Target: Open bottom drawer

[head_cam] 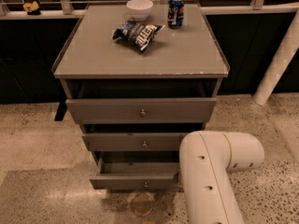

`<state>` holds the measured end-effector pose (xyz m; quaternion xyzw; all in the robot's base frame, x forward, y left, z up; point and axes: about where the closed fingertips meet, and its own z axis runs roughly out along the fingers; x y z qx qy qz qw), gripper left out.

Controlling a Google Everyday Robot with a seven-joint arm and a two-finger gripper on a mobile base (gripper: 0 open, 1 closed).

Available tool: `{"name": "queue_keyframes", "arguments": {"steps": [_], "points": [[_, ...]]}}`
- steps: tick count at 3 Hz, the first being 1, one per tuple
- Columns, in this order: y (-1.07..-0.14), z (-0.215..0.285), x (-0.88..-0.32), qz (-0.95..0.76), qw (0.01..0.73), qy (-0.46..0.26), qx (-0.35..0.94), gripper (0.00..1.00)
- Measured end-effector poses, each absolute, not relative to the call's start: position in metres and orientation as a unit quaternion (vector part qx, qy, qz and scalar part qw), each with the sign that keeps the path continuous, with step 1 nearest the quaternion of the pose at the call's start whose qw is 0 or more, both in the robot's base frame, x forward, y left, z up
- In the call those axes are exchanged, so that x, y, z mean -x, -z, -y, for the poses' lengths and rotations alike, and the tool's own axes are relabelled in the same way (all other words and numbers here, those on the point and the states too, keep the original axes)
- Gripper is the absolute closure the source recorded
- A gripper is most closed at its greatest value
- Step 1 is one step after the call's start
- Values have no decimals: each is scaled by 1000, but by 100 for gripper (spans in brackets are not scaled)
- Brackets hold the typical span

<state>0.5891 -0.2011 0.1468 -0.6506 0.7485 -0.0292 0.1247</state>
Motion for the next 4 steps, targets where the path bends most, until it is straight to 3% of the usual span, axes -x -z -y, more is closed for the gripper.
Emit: {"name": "queue_keyframes", "arguments": {"steps": [4], "points": [[-150, 201, -572, -755, 114, 22, 646, 100]]}}
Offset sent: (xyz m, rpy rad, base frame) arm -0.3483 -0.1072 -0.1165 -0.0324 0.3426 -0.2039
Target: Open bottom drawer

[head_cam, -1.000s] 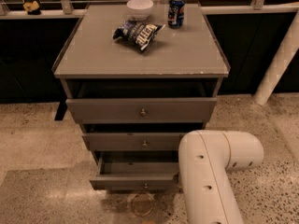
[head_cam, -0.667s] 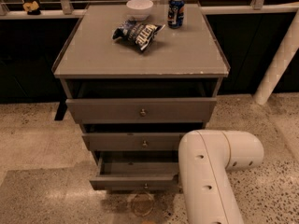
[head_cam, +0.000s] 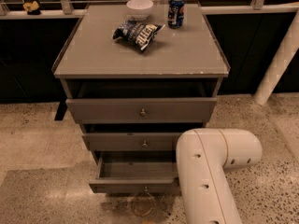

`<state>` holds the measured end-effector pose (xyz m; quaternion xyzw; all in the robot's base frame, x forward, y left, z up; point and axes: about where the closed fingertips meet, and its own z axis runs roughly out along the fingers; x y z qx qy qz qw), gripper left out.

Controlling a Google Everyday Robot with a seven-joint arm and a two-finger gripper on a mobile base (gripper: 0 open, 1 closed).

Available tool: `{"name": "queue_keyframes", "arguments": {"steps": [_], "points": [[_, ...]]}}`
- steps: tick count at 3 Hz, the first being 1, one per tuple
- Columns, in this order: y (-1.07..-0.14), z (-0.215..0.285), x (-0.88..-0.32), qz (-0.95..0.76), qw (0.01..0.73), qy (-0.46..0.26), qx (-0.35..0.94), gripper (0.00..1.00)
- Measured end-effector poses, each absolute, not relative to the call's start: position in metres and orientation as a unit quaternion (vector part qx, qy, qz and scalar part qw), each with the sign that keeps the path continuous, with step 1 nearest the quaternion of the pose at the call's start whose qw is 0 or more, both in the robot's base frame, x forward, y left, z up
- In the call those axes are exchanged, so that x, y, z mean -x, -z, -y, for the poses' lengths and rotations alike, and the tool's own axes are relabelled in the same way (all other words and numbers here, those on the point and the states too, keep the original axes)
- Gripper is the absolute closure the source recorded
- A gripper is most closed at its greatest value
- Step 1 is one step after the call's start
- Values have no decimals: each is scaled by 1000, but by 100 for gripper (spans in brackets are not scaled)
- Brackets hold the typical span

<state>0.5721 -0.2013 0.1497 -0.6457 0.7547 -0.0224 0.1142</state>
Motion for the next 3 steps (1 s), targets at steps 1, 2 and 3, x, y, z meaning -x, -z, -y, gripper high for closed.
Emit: {"name": "queue_keyframes", "arguments": {"steps": [1, 2, 3], "points": [[-147, 205, -566, -756, 108, 23, 645, 100], [-146, 202, -561, -754, 103, 22, 648, 100], [-148, 201, -561, -754, 103, 22, 648, 100]]}}
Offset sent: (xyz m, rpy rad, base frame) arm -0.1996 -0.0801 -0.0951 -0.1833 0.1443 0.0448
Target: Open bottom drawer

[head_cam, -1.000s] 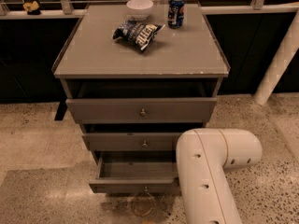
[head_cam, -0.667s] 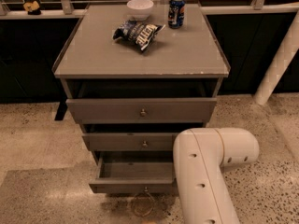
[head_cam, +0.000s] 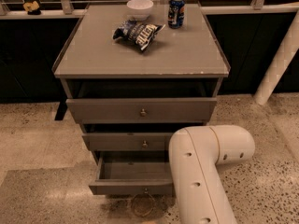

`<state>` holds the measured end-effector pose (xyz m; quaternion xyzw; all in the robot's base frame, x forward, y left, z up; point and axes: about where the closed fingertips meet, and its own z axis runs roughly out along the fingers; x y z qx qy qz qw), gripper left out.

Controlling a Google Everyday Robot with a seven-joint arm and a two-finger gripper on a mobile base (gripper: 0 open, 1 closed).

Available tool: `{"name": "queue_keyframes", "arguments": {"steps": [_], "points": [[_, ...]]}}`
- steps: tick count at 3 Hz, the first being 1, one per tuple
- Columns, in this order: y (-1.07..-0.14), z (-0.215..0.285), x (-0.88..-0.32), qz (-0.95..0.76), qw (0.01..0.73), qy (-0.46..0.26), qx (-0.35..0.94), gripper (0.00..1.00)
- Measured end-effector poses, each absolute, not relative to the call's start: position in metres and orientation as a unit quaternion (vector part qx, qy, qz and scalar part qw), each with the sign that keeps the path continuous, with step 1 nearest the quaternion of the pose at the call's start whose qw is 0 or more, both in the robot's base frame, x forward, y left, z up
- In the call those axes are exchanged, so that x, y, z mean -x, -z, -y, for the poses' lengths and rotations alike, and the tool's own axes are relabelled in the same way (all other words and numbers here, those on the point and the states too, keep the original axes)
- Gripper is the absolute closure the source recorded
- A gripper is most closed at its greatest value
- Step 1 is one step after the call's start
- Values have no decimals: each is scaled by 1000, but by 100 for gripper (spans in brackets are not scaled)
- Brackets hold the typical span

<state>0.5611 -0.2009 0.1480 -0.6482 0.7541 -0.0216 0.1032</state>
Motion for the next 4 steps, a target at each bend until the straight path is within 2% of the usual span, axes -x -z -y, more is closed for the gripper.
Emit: {"name": "queue_keyframes", "arguments": {"steps": [4], "points": [[-150, 197, -552, -758, 107, 12, 643, 100]]}}
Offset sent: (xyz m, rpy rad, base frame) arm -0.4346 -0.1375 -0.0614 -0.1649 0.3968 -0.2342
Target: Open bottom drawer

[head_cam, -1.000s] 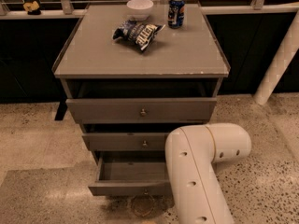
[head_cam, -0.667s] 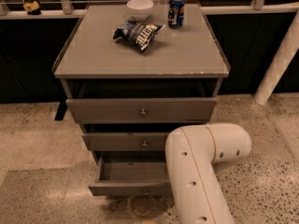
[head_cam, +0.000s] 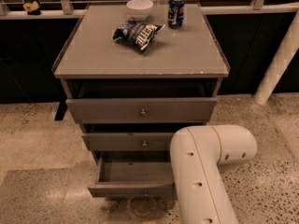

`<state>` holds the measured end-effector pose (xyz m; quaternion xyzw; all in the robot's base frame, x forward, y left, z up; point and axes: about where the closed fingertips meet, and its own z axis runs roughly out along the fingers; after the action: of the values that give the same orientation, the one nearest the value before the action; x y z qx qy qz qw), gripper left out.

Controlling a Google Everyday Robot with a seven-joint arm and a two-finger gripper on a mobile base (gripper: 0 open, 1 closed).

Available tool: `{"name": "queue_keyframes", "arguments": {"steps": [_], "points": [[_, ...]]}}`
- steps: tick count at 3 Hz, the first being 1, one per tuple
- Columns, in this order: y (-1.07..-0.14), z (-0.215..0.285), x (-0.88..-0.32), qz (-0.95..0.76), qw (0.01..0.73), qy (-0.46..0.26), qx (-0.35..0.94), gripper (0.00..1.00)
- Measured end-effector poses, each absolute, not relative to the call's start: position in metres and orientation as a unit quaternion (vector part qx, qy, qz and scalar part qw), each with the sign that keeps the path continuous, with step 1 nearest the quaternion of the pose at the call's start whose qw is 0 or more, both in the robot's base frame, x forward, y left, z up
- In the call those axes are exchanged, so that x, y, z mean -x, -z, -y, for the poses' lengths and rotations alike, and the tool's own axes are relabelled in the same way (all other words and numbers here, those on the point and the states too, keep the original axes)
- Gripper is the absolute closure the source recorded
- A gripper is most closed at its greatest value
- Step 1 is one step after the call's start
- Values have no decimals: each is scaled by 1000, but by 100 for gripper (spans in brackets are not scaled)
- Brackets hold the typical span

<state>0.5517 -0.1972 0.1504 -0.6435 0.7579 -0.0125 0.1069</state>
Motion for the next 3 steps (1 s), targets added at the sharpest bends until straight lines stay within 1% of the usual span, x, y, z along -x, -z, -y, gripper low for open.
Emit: {"name": "queue_keyframes", "arguments": {"steps": [3], "points": [[-152, 195, -544, -759, 110, 4, 642, 100]]}}
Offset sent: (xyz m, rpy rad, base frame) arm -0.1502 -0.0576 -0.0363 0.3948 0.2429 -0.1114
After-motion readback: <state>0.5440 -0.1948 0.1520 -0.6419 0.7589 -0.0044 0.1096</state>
